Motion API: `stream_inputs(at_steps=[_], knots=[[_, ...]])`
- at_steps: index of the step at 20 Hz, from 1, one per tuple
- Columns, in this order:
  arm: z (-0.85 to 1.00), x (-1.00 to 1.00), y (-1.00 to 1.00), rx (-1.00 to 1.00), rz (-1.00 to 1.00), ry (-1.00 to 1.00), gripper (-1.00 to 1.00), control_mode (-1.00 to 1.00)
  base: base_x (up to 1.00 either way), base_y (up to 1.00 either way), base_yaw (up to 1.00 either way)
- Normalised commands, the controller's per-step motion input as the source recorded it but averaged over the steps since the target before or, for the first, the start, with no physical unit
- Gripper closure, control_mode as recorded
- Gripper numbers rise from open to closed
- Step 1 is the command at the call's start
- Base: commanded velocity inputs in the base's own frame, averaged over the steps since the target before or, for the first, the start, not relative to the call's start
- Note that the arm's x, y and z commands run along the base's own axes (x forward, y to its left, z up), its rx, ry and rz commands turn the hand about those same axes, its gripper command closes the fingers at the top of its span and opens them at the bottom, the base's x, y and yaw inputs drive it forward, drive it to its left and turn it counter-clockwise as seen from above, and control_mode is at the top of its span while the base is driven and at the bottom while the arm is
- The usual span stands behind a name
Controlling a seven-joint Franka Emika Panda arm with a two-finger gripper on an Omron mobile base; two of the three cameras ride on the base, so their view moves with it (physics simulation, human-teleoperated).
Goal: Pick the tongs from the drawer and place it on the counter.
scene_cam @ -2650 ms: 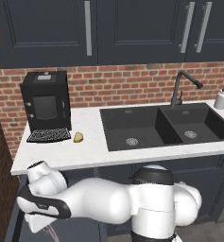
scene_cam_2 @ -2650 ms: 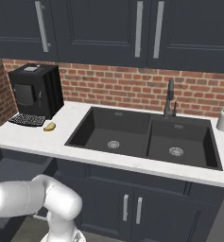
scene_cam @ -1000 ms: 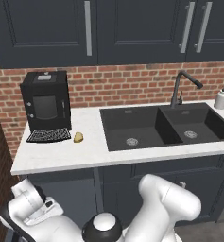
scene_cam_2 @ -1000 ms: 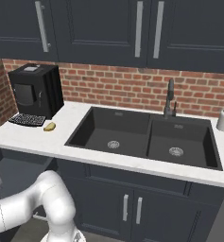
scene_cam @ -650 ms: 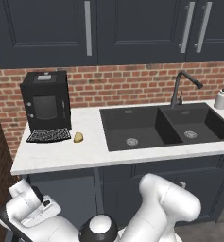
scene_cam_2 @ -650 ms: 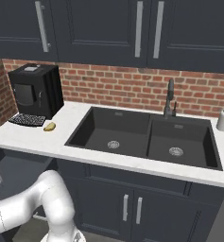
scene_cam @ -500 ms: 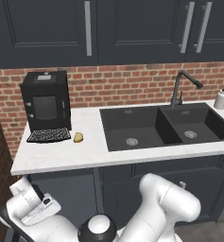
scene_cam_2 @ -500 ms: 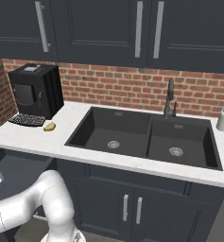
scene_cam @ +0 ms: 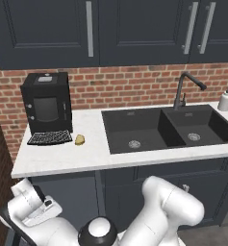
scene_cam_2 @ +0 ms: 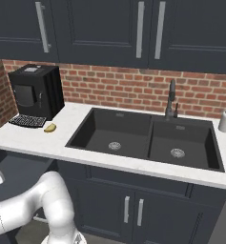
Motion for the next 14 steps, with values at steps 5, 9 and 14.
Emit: stream_inputs(at_steps=[5,9,14], knots=[[-0.11,-0.28,-0.18,0.0,0.0,-0.22,1.0,-1.0,0.0,0.0,0.0],[0.0,-0.21,-0.09,0.0,0.0,-0.14,1.0,-1.0,0.0,0.0,0.0],[0.06,-0.35,-0.24,0.0,0.0,-0.17,1.0,-1.0,0.0,0.0,0.0]])
